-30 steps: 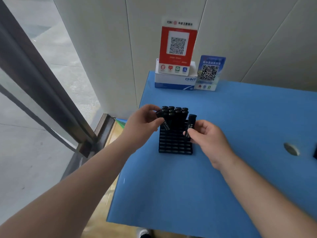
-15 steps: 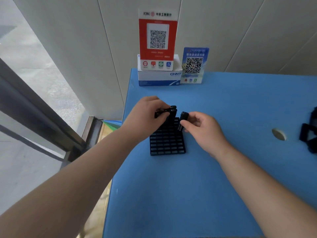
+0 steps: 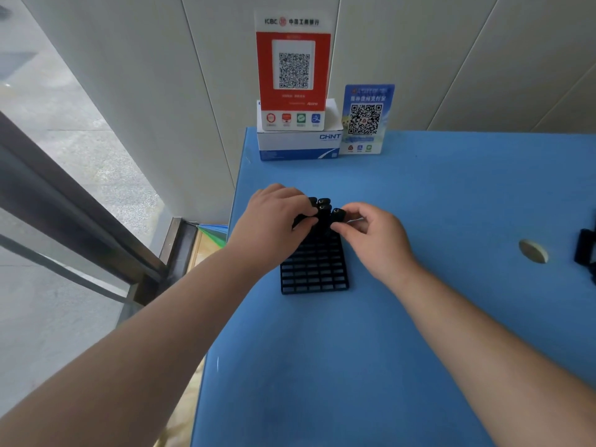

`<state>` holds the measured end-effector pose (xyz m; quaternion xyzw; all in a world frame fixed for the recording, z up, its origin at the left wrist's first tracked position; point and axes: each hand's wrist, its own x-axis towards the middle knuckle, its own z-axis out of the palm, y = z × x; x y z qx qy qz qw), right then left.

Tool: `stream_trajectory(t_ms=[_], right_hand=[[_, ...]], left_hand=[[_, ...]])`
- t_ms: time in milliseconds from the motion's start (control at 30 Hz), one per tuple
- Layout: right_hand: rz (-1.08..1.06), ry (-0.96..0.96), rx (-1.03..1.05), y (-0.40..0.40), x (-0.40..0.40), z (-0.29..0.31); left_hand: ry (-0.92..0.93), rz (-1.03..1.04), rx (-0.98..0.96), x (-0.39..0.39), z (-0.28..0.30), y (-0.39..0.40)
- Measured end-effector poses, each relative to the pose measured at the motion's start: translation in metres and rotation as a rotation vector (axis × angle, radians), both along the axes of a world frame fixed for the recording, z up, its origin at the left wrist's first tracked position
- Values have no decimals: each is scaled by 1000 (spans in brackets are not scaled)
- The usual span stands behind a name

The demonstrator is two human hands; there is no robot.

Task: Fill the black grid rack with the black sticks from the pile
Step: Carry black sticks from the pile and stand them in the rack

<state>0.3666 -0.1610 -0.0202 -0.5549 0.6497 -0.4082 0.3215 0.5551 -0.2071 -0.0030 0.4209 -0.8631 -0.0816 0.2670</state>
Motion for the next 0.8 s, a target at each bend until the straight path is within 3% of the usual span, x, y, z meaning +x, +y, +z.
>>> stream_trajectory(t_ms=[400,800], right_hand=[[102,166,-17,-7,2,-1],[-24,219,32,0,4,0]], left_hand=[[-16,57,-45,4,-8,4],[24,160,30,11,-6,16]])
